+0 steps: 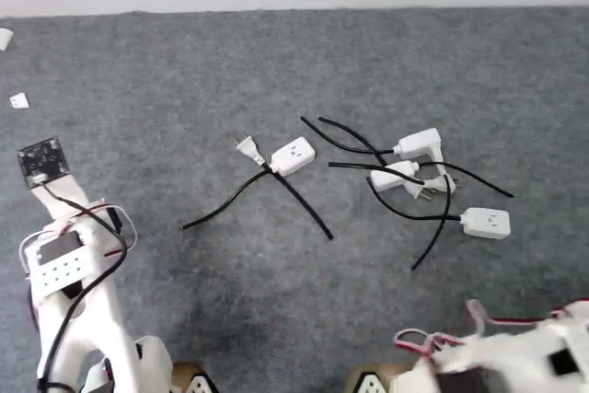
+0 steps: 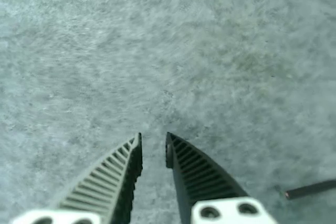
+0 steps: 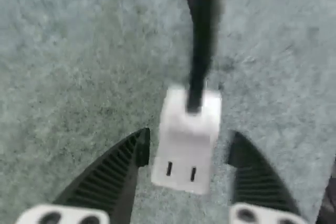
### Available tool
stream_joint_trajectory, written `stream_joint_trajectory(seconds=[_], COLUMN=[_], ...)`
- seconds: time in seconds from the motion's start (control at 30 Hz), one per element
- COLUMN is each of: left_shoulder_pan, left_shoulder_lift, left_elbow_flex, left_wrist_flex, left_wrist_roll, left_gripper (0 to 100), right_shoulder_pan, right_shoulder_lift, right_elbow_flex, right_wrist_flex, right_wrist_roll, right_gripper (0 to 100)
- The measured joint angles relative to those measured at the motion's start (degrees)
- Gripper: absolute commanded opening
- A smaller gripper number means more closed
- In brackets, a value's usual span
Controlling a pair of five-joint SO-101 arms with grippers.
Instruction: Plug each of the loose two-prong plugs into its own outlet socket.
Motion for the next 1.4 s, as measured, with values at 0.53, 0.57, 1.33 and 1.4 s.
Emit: stream_joint_trajectory(seconds=[0.53, 0.57, 1.33, 1.4], left_shoulder_pan=[0.62, 0.62, 0.62, 0.62], left_shoulder_lift=[0.09, 0.09, 0.09, 0.09], left_elbow_flex=[0.35, 0.35, 0.35, 0.35], left_wrist_flex=[0.00, 0.00, 0.00, 0.00], left_wrist_roll=[-0.35, -0.35, -0.35, -0.35], left_gripper=[12, 12, 12, 12], right_shoulder_pan=[-27.08, -29.19, -42.81, -42.64], right_shoulder_lift=[-3.25, -3.78, 15.65, 18.81], right_elbow_flex=[-8.79, -8.00, -13.01, -15.91], right_wrist_flex=[20.40, 20.13, 6.24, 7.56], right_wrist_roll=[-17.49, -19.78, -22.68, -22.33], right_gripper=[20.9, 20.9, 20.8, 20.8])
